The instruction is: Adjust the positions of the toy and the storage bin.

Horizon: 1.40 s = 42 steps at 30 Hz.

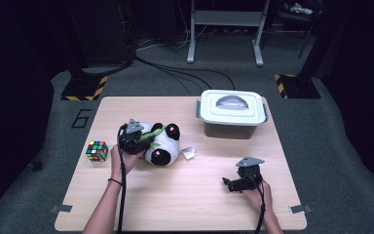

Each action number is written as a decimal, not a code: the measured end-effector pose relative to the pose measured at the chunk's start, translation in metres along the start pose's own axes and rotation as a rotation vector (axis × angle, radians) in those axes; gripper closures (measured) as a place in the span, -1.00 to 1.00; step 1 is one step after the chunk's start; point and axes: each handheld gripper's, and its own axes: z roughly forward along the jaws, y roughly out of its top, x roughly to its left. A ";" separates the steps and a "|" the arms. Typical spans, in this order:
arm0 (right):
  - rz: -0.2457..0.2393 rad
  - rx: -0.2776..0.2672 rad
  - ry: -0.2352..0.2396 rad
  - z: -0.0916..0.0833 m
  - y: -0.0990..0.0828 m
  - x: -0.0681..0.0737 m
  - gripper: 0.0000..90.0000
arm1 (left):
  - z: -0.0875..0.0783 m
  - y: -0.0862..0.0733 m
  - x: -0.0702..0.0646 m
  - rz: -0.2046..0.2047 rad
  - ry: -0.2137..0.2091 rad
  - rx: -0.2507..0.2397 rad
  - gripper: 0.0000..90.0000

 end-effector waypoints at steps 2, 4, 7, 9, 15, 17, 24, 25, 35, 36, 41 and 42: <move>0.000 0.000 0.000 0.000 0.000 0.000 -0.92 | -0.005 -0.003 0.001 0.012 -0.018 0.003 0.67; 0.003 -0.001 -0.002 0.000 0.000 0.000 -0.92 | -0.011 -0.006 0.002 0.017 -0.025 0.005 0.67; 0.003 -0.001 -0.002 0.000 0.000 0.000 -0.92 | -0.019 -0.012 0.002 0.016 -0.034 0.012 0.67; 0.007 0.000 -0.002 0.000 0.000 0.000 -0.92 | -0.024 -0.015 0.002 0.024 -0.036 0.014 0.67; 0.006 -0.003 -0.003 0.000 0.000 0.000 -0.91 | -0.035 -0.023 0.004 0.039 -0.075 0.021 0.67; 0.006 -0.002 -0.003 0.000 0.000 0.000 -0.91 | -0.037 -0.024 0.005 0.043 -0.083 0.019 0.67; 0.007 -0.003 -0.005 0.000 0.000 0.000 -0.91 | -0.049 -0.028 0.008 0.051 -0.123 0.021 0.67; 0.007 -0.003 -0.005 0.000 0.000 0.000 -0.91 | -0.051 -0.029 0.008 0.053 -0.125 0.025 0.67; 0.008 -0.003 -0.005 0.000 0.000 0.000 -0.91 | -0.064 -0.046 0.015 0.064 -0.189 0.037 0.66; 0.008 -0.004 -0.005 0.000 0.000 0.000 -0.91 | -0.061 -0.049 0.012 0.080 -0.183 0.060 0.65; 0.008 -0.003 -0.005 0.000 0.000 0.000 -0.91 | -0.064 -0.052 0.011 0.073 -0.168 0.046 0.62; 0.009 -0.003 -0.005 0.000 0.000 0.000 -0.90 | -0.066 -0.052 0.010 0.067 -0.160 0.050 0.56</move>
